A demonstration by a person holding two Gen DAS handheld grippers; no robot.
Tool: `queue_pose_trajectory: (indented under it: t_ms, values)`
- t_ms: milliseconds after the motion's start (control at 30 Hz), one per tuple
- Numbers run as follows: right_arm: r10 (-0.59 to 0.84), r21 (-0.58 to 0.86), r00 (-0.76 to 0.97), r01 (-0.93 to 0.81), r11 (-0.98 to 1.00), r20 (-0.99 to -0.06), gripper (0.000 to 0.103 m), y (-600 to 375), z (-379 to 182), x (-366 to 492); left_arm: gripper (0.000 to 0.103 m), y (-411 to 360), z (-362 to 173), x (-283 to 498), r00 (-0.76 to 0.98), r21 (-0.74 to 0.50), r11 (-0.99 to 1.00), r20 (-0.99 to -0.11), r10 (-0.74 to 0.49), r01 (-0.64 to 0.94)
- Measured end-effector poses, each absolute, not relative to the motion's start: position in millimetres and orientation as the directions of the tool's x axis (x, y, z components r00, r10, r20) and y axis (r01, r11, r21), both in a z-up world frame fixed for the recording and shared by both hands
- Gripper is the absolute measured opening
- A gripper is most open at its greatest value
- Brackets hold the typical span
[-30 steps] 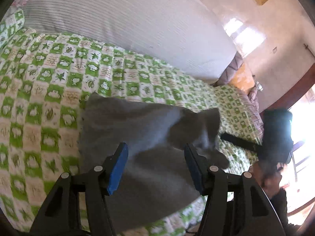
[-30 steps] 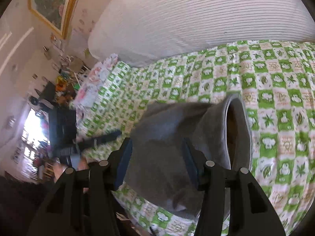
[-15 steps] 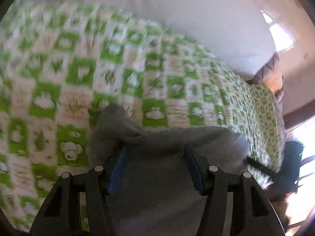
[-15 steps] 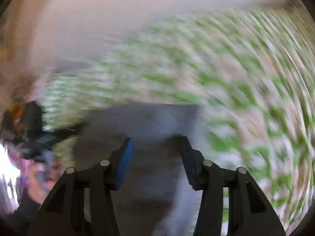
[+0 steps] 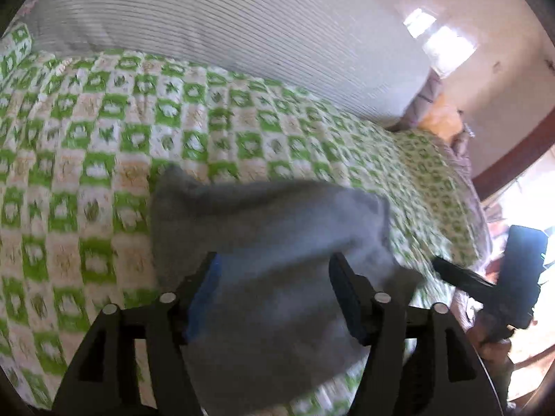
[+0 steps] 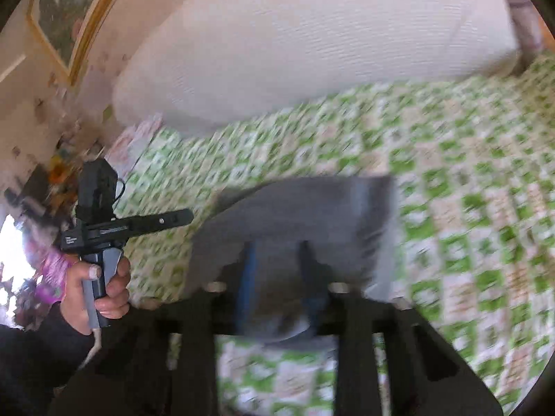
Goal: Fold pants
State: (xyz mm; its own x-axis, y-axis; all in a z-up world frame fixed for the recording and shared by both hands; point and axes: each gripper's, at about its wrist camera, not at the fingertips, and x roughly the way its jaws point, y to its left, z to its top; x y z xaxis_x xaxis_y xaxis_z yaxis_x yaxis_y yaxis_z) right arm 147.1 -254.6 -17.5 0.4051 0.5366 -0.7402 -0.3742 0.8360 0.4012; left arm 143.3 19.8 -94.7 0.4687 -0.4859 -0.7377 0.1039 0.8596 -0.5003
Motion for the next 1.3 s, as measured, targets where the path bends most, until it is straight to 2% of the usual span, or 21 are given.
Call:
queue_pose_trajectory:
  t_ms: [67,100,133,200,367,467,633,800,867,933,967,1067,1167,1300]
  values:
    - [0.478,0.351,0.386,-0.356,0.866,-0.789,0.015,-246.8,-34.7,148.6,0.065,12.2,-100.9,130.5,0.437,-0.507,0.854,-0.745,-0.504,0.120]
    - [0.394,0.290,0.363,-0.309,0.906,-0.845,0.013,-249.0,-52.6,149.3,0.065,7.7,-106.7,125.7,0.420,-0.506,0.853,-0.752,-0.508,0.125]
    - [0.344,0.261,0.336,-0.269,0.927,-0.877,0.003,-253.2,-66.0,149.6,0.065,3.9,-113.5,122.0,0.400,-0.506,0.853,-0.760,-0.511,0.128]
    - [0.333,0.291,0.272,-0.186,0.939,-0.903,0.000,-268.2,-91.6,143.3,0.065,-3.0,-129.1,115.9,0.355,-0.513,0.849,-0.775,-0.522,0.127]
    - [0.355,0.325,0.271,-0.148,0.934,-0.895,0.000,-280.2,-92.9,120.5,0.065,-11.7,-162.6,110.4,0.298,-0.504,0.854,-0.802,-0.518,0.128]
    - [0.361,0.324,0.288,-0.170,0.931,-0.887,0.000,-275.6,-83.1,115.4,0.065,-6.6,-146.9,113.9,0.310,-0.515,0.847,-0.790,-0.529,0.132]
    - [0.403,0.330,0.425,-0.237,0.914,-0.810,0.003,-264.3,-39.3,121.1,0.066,17.7,-119.6,146.3,0.395,-0.486,0.866,-0.778,-0.489,0.116]
    - [0.456,0.388,0.442,-0.240,0.890,-0.772,0.003,-246.5,-41.2,163.7,0.066,32.8,-120.3,203.6,0.434,-0.449,0.890,-0.790,-0.433,0.071]
    - [0.440,0.379,0.430,-0.224,0.898,-0.788,0.003,-244.0,-52.1,177.3,0.066,33.3,-133.0,225.9,0.409,-0.429,0.902,-0.817,-0.407,0.041]
    - [0.346,0.313,0.389,-0.147,0.938,-0.854,0.003,-246.4,-75.9,187.1,0.066,33.2,-153.4,244.9,0.358,-0.444,0.896,-0.834,-0.421,0.018]
    - [0.359,0.336,0.374,-0.128,0.933,-0.855,0.000,-253.6,-83.1,187.9,0.065,31.6,-159.1,248.7,0.347,-0.449,0.893,-0.836,-0.426,0.015]
    - [0.400,0.400,0.367,-0.081,0.913,-0.840,0.000,-272.4,-96.3,181.7,0.066,21.9,-166.9,255.5,0.350,-0.391,0.919,-0.856,-0.381,0.045]
    - [0.378,0.373,0.376,-0.089,0.923,-0.846,0.000,-273.5,-94.2,174.7,0.067,14.5,-167.2,264.2,0.366,-0.340,0.938,-0.867,-0.339,0.063]
    - [0.349,0.337,0.387,-0.101,0.936,-0.853,0.000,-272.4,-90.1,167.2,0.065,18.3,-164.5,267.2,0.362,-0.352,0.933,-0.863,-0.352,0.069]
